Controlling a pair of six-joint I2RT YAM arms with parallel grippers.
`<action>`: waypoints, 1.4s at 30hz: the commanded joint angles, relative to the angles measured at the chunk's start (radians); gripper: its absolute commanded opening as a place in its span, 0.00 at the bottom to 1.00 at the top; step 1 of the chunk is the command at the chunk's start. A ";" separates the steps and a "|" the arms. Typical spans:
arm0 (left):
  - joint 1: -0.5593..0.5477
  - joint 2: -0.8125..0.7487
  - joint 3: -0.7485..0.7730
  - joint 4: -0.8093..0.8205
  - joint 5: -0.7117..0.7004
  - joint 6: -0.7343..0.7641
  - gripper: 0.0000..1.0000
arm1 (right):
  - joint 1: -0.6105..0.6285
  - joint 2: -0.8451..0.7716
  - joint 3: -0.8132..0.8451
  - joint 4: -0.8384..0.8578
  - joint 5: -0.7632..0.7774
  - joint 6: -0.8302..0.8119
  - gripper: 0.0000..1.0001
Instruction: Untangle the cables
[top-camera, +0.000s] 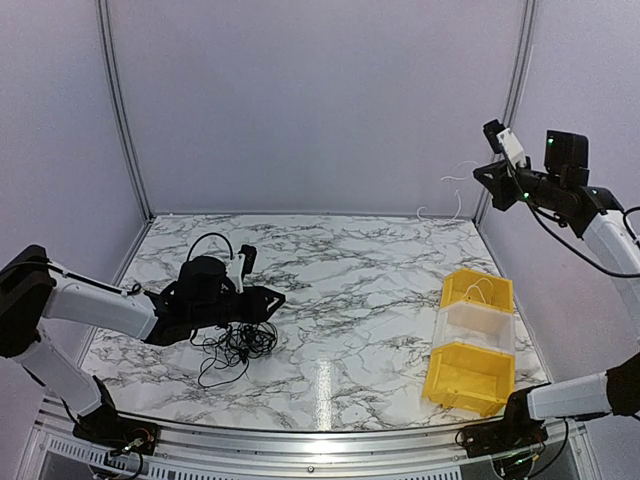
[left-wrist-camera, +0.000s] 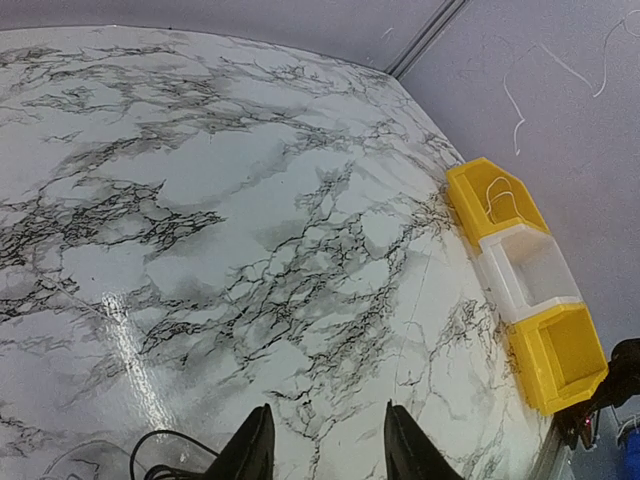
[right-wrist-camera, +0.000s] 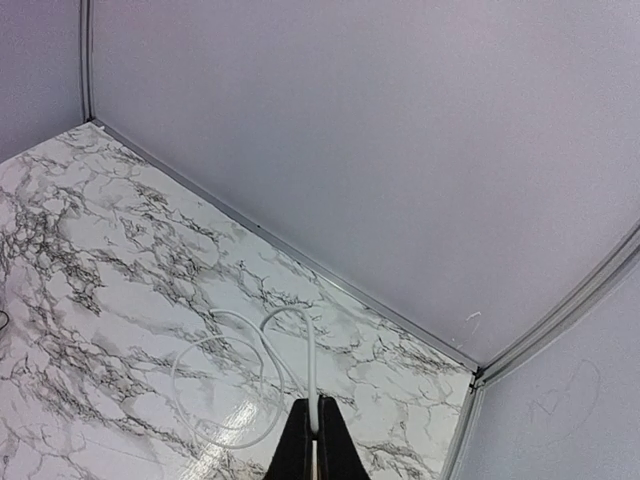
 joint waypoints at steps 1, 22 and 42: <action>0.001 -0.039 0.009 -0.032 0.006 0.029 0.40 | -0.014 -0.055 -0.036 0.011 0.065 -0.011 0.00; 0.001 -0.028 0.025 -0.043 0.015 0.012 0.40 | -0.228 -0.206 -0.337 -0.038 0.164 -0.097 0.00; 0.000 -0.005 0.021 -0.041 0.005 0.023 0.40 | -0.249 -0.223 -0.324 -0.124 0.310 -0.136 0.00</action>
